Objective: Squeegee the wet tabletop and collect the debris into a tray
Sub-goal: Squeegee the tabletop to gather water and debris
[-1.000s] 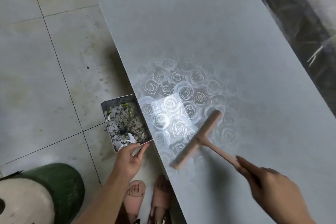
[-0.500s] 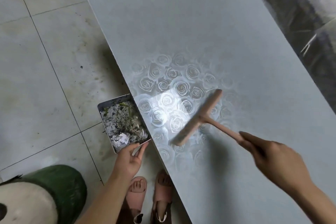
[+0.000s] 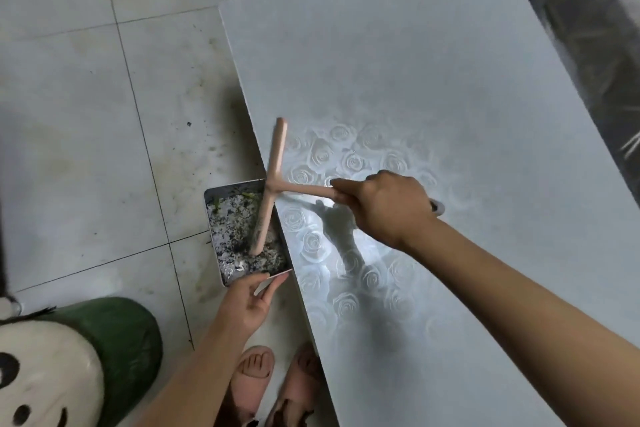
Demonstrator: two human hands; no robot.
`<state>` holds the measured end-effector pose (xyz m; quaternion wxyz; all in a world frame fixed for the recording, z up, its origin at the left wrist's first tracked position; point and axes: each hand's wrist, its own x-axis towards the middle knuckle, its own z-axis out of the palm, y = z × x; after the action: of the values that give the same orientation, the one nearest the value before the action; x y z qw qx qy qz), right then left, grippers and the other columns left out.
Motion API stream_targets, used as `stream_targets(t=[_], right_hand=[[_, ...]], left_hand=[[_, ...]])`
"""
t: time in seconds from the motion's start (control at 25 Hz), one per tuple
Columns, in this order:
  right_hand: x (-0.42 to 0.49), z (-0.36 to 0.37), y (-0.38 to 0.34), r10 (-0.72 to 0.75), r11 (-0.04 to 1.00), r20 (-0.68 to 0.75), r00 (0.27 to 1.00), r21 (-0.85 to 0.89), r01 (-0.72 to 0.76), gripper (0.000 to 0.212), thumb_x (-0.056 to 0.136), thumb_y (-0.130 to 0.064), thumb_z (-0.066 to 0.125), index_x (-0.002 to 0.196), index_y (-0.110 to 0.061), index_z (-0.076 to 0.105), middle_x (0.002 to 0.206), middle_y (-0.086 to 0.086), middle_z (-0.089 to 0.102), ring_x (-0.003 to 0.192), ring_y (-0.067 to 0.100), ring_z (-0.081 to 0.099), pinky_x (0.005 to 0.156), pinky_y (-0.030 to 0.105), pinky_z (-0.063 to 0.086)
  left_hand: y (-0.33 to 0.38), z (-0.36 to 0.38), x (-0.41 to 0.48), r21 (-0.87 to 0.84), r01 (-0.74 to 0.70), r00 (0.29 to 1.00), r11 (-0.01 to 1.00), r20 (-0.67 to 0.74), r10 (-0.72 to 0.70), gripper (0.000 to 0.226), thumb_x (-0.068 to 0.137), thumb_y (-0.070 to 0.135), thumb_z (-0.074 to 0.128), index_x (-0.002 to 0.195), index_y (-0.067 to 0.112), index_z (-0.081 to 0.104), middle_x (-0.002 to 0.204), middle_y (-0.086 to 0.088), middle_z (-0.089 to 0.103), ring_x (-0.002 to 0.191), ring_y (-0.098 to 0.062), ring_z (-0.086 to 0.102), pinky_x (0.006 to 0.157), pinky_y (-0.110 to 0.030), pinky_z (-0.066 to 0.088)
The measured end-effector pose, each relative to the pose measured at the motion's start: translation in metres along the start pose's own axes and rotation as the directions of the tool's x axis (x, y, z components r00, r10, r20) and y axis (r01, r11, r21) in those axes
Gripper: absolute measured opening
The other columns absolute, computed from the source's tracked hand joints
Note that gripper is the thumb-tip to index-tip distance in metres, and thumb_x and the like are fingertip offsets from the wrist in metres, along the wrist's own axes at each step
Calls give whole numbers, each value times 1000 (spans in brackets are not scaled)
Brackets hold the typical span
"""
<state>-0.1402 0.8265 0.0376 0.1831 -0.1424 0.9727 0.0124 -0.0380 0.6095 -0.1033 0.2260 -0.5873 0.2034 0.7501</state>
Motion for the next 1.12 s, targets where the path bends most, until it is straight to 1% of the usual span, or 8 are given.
stream_targets(t=[0.12, 0.2, 0.32, 0.52, 0.64, 0.8, 0.92, 1.12], right_hand=[[-4, -28, 55, 10, 1000, -98, 995, 20, -8, 26, 96, -47, 43, 121, -47, 51, 92, -1, 68, 89, 27, 61, 57, 31, 40], [-10, -45, 116, 108, 994, 44, 993, -13, -107, 33, 94, -57, 40, 126, -57, 46, 115, -8, 67, 102, 25, 62, 73, 34, 49], [-4, -46, 148, 180, 984, 237, 955, -35, -177, 39, 91, -63, 34, 129, -58, 44, 127, -13, 61, 113, 23, 57, 87, 35, 48], [67, -20, 62, -98, 989, 187, 978, 132, 74, 34, 98, -50, 35, 129, -50, 48, 115, -5, 66, 104, 24, 59, 78, 33, 46], [91, -30, 29, -197, 980, 44, 979, 15, 196, 34, 97, -53, 33, 124, -47, 52, 99, -3, 67, 94, 23, 60, 65, 31, 41], [87, -74, 88, -74, 997, -57, 996, -4, 73, 40, 90, -64, 31, 123, -55, 49, 108, -3, 69, 97, 27, 63, 68, 35, 50], [85, -90, 114, 78, 993, 91, 993, -99, -69, 40, 89, -65, 30, 126, -60, 44, 118, -10, 66, 104, 22, 62, 75, 34, 51], [120, -47, 22, -125, 986, 6, 992, -107, 124, 36, 99, -50, 30, 133, -49, 39, 85, -4, 60, 94, 21, 57, 57, 29, 33]], left_hand=[[8, 7, -1, -46, -11, 1000, 999, -20, 10, 11, 87, -13, 47, 90, -4, 53, 114, -22, 55, 117, -57, 47, 70, -47, 57], [15, 11, -2, -54, -6, 1000, 999, -29, 4, 13, 89, -12, 46, 98, -5, 50, 122, -22, 50, 120, -59, 43, 73, -48, 55], [28, 21, -2, -45, -8, 1000, 999, -25, 7, 14, 89, -12, 45, 81, -2, 50, 116, -26, 50, 119, -59, 44, 69, -44, 55], [39, 42, 6, -89, -61, 997, 994, 31, 64, 14, 87, -14, 43, 81, -5, 52, 118, -32, 52, 114, -58, 47, 56, -42, 60], [51, 51, 13, -94, -92, 995, 991, 29, 95, 15, 83, -17, 44, 85, -5, 53, 116, -33, 53, 107, -59, 51, 49, -41, 58], [65, 57, 17, -90, -91, 996, 992, 4, 92, 19, 82, -18, 47, 93, -4, 52, 121, -37, 49, 115, -56, 49, 60, -45, 60], [71, 63, 18, -101, -80, 997, 992, -1, 81, 23, 82, -18, 49, 99, -3, 52, 132, -36, 45, 116, -53, 51, 54, -41, 59], [84, 78, 20, -150, -78, 997, 986, -5, 78, 31, 83, -18, 47, 112, -8, 51, 130, -39, 47, 120, -51, 48, 50, -41, 58]])
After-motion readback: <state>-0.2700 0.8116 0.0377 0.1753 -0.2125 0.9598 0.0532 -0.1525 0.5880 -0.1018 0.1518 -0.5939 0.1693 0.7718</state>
